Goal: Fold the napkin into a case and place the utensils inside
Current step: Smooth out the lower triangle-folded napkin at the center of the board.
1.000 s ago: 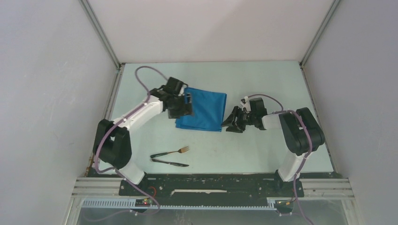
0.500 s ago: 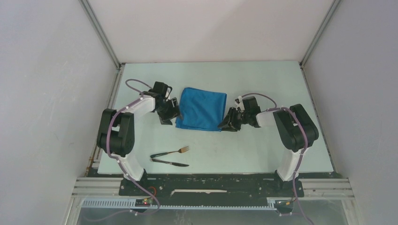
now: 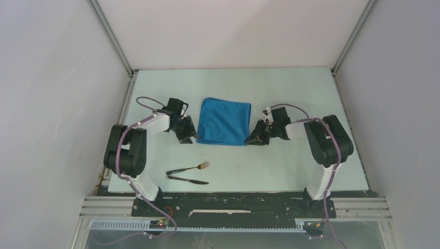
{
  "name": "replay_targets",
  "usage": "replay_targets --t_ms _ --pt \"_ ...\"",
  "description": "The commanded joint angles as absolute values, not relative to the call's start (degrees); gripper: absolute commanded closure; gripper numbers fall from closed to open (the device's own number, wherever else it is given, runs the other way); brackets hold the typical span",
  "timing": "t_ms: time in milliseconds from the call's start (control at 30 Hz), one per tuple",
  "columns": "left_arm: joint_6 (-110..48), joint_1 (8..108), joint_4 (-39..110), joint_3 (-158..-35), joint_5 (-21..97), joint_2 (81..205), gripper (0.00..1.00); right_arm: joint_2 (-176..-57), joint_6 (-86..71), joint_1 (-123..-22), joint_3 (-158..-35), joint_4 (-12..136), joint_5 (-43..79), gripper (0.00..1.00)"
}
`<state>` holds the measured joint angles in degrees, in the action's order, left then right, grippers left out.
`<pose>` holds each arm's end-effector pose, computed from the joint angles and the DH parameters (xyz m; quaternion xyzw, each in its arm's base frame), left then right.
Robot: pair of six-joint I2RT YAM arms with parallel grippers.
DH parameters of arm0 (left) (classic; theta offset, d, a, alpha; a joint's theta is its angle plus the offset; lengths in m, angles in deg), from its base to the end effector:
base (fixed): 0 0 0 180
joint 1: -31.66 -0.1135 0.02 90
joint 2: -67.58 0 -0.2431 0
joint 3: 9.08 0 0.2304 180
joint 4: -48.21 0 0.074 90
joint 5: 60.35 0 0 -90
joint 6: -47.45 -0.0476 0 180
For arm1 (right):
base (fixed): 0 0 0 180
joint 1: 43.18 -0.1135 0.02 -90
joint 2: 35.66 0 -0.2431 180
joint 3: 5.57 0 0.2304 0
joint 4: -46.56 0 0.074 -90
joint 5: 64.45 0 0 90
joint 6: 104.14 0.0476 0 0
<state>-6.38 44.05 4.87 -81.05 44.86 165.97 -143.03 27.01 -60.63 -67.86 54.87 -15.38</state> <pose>0.2936 -0.0773 0.1390 -0.1783 0.9596 -0.1904 0.1052 0.2967 0.1260 0.0941 0.0752 0.8931 0.4335 0.0942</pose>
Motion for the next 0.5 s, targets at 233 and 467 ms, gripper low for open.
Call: replay_targets --t_ms 233,467 --pt "-4.2 41.5 9.8 -95.8 43.4 164.5 0.26 -143.2 19.5 -52.2 -80.0 61.2 -13.4 0.32" --pt "-1.1 40.9 17.9 -106.3 47.6 180.4 0.34 -155.3 25.3 -50.8 -91.4 55.0 -14.3 0.29"
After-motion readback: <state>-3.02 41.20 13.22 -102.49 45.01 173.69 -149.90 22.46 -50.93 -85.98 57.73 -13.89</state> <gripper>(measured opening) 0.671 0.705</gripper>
